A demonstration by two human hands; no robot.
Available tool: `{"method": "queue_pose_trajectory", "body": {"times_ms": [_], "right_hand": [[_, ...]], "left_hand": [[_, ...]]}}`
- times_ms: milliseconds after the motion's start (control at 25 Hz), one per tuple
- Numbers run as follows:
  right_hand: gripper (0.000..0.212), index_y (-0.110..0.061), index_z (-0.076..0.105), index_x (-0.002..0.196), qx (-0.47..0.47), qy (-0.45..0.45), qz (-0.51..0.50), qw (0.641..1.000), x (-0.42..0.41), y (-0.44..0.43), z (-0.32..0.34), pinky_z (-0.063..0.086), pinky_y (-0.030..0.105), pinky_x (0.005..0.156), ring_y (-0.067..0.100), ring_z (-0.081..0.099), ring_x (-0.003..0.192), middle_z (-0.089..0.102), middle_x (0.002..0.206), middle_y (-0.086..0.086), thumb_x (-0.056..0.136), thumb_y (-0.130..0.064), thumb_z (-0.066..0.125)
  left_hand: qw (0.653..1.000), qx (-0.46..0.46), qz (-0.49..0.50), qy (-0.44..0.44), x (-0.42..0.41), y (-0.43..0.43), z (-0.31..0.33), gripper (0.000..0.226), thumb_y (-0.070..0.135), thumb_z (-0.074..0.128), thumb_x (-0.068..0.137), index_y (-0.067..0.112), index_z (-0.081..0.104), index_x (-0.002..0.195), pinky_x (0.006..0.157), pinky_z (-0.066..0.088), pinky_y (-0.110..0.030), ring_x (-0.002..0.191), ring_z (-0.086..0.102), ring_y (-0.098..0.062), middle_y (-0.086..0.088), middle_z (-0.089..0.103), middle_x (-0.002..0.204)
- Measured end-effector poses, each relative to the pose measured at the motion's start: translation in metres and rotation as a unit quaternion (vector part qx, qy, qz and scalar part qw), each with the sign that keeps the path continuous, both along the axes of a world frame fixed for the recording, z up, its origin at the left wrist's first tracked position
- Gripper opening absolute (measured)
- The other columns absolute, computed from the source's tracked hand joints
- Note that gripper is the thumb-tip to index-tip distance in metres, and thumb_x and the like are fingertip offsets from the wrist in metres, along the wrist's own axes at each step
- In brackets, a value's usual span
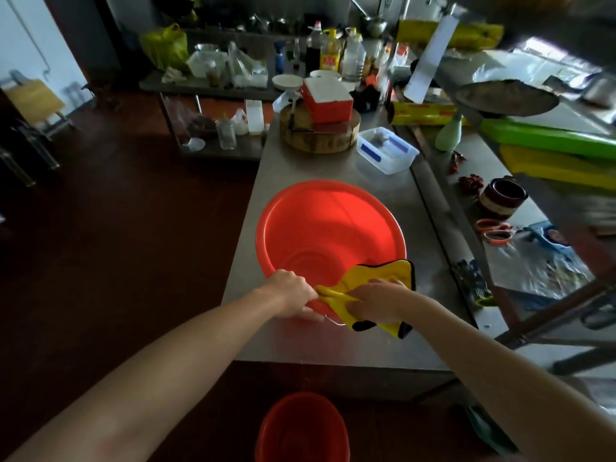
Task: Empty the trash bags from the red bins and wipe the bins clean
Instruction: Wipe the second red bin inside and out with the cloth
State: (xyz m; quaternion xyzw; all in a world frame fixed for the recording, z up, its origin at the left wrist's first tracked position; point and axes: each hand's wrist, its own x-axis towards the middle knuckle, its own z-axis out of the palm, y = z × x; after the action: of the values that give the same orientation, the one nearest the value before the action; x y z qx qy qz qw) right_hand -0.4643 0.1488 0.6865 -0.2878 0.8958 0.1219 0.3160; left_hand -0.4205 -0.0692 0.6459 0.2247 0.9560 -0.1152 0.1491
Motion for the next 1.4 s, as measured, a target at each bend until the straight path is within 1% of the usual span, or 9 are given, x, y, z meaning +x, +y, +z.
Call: {"method": "queue_pose_trajectory", "body": {"times_ms": [240, 440, 600, 720, 840, 1000, 1120, 1200, 1400], "right_hand": [[0.055, -0.045, 0.038, 0.148, -0.117, 0.048, -0.013, 0.992, 0.005, 0.002, -0.008, 0.016, 0.061, 0.117, 0.022, 0.031, 0.144, 0.046, 0.149, -0.012, 0.097, -0.064, 0.032], [0.064, -0.049, 0.041, 0.143, -0.188, 0.114, 0.004, 0.975, 0.002, 0.000, -0.024, 0.016, 0.056, 0.117, 0.018, 0.032, 0.142, 0.047, 0.145, -0.019, 0.086, -0.078, 0.044], [0.044, -0.046, 0.061, 0.127, -0.309, 0.124, -0.015, 0.943, -0.002, -0.001, -0.038, 0.020, 0.047, 0.114, 0.013, 0.042, 0.132, 0.059, 0.127, -0.025, 0.088, -0.067, 0.057], [0.031, -0.036, 0.070, 0.115, -0.368, 0.151, -0.027, 0.917, -0.007, 0.005, -0.041, 0.029, 0.042, 0.107, 0.015, 0.053, 0.118, 0.066, 0.114, -0.021, 0.089, -0.053, 0.067], [0.034, -0.030, 0.071, 0.120, -0.371, 0.154, -0.024, 0.916, -0.020, 0.016, -0.031, 0.033, 0.042, 0.105, 0.021, 0.057, 0.118, 0.069, 0.118, -0.014, 0.089, -0.045, 0.071], [0.034, -0.023, 0.072, 0.121, -0.374, 0.147, 0.015, 0.915, -0.032, 0.022, -0.016, 0.042, 0.044, 0.102, 0.025, 0.062, 0.116, 0.071, 0.118, -0.005, 0.090, -0.036, 0.073], [0.038, -0.024, 0.068, 0.128, -0.371, 0.160, 0.020, 0.915, -0.032, 0.014, -0.007, 0.039, 0.042, 0.108, 0.021, 0.058, 0.124, 0.068, 0.127, -0.006, 0.093, -0.037, 0.070], [0.040, -0.020, 0.068, 0.129, -0.372, 0.167, 0.012, 0.913, -0.035, 0.010, -0.001, 0.040, 0.039, 0.107, 0.023, 0.059, 0.123, 0.068, 0.128, -0.002, 0.094, -0.036, 0.069], [0.035, -0.022, 0.069, 0.126, -0.395, 0.218, -0.053, 0.891, -0.043, 0.010, 0.022, 0.043, 0.035, 0.097, 0.025, 0.061, 0.116, 0.070, 0.121, -0.001, 0.092, -0.033, 0.070]], "left_hand": [[0.998, 0.036, 0.024, -0.043, -0.007, -0.019, 0.008, 0.065, 0.080, 0.039, 0.086, 0.023, 0.066, 0.105, 0.089, 0.052, -0.042, 0.091, 0.068, -0.025, 0.001, 0.070, 0.095], [0.991, 0.107, 0.075, -0.019, 0.001, -0.032, 0.000, 0.069, 0.083, 0.038, 0.085, 0.024, 0.065, 0.109, 0.084, 0.037, -0.035, 0.096, 0.064, -0.026, 0.002, 0.070, 0.096], [0.989, 0.120, 0.088, -0.011, 0.010, -0.037, -0.006, 0.070, 0.075, 0.040, 0.091, 0.020, 0.058, 0.130, 0.118, 0.019, -0.043, 0.125, 0.052, -0.023, -0.002, 0.067, 0.119], [0.983, 0.154, 0.095, -0.034, 0.011, -0.037, -0.003, 0.070, 0.072, 0.044, 0.091, 0.022, 0.053, 0.140, 0.123, 0.000, -0.049, 0.145, 0.029, -0.021, 0.001, 0.060, 0.136], [0.982, 0.154, 0.091, -0.062, 0.012, -0.056, 0.009, 0.065, 0.067, 0.047, 0.093, 0.026, 0.052, 0.143, 0.123, -0.010, -0.049, 0.152, 0.011, -0.019, 0.006, 0.050, 0.147], [0.989, 0.067, 0.123, -0.043, 0.021, -0.102, 0.026, 0.052, 0.045, 0.048, 0.102, 0.033, 0.037, 0.152, 0.122, -0.011, -0.051, 0.155, -0.002, -0.021, 0.006, 0.030, 0.161], [0.984, 0.025, 0.174, -0.025, 0.031, -0.108, 0.029, 0.067, 0.013, 0.046, 0.098, 0.030, 0.020, 0.158, 0.120, -0.015, -0.056, 0.154, -0.014, -0.027, -0.003, 0.011, 0.167], [0.984, 0.056, 0.167, -0.023, 0.034, -0.083, 0.030, 0.079, 0.011, 0.048, 0.089, 0.027, 0.016, 0.159, 0.120, -0.014, -0.058, 0.154, -0.010, -0.028, -0.003, 0.012, 0.167], [0.972, 0.178, 0.120, 0.098, 0.038, 0.011, 0.011, 0.061, 0.030, 0.048, 0.091, 0.021, 0.037, 0.151, 0.123, 0.002, -0.054, 0.148, 0.028, -0.021, -0.001, 0.045, 0.152]]}}
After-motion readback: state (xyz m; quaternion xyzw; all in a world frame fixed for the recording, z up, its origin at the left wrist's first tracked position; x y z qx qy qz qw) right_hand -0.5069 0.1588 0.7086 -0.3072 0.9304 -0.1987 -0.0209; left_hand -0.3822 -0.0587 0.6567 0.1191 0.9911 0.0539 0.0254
